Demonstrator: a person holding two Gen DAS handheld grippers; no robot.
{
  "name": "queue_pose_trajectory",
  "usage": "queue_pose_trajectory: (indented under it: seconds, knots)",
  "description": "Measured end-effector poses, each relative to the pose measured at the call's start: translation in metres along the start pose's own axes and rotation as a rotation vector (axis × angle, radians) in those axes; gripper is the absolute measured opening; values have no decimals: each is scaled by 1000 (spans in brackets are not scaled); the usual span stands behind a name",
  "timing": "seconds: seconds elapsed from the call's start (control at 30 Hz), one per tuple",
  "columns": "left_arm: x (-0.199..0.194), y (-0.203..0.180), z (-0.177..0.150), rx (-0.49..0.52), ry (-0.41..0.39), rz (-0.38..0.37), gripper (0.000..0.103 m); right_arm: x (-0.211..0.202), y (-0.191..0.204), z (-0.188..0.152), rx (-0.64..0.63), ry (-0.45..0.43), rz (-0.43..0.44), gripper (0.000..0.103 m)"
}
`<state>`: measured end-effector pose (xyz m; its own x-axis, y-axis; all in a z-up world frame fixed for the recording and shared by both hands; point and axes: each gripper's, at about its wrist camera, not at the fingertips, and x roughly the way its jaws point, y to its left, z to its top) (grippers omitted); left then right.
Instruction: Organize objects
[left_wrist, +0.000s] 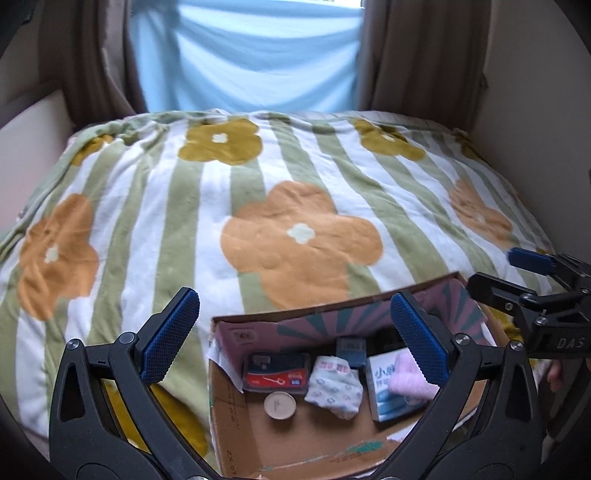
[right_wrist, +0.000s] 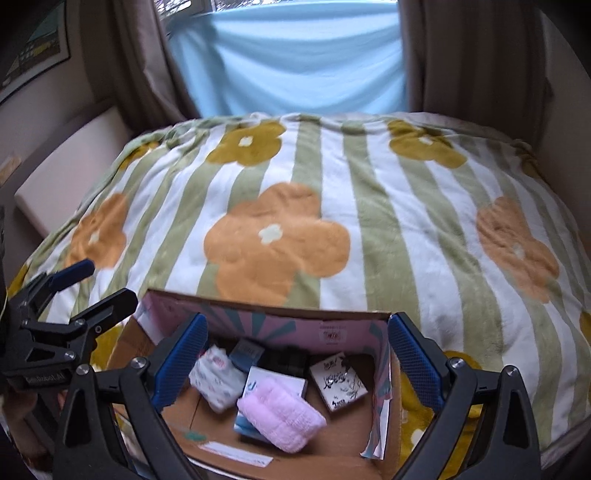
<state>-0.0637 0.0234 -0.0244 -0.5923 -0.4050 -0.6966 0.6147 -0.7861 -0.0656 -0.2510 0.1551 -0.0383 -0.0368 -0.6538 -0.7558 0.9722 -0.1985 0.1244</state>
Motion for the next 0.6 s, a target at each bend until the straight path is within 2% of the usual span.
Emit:
queue_pose_trajectory:
  seconds: [0.3, 0.6]
  knots:
    - [13, 3, -7, -38, -18, 101, 103, 4, -8, -1, 54, -27, -103, 97]
    - [14, 3, -6, -40, -26, 111, 103, 7, -10, -3, 54, -25, -112, 97]
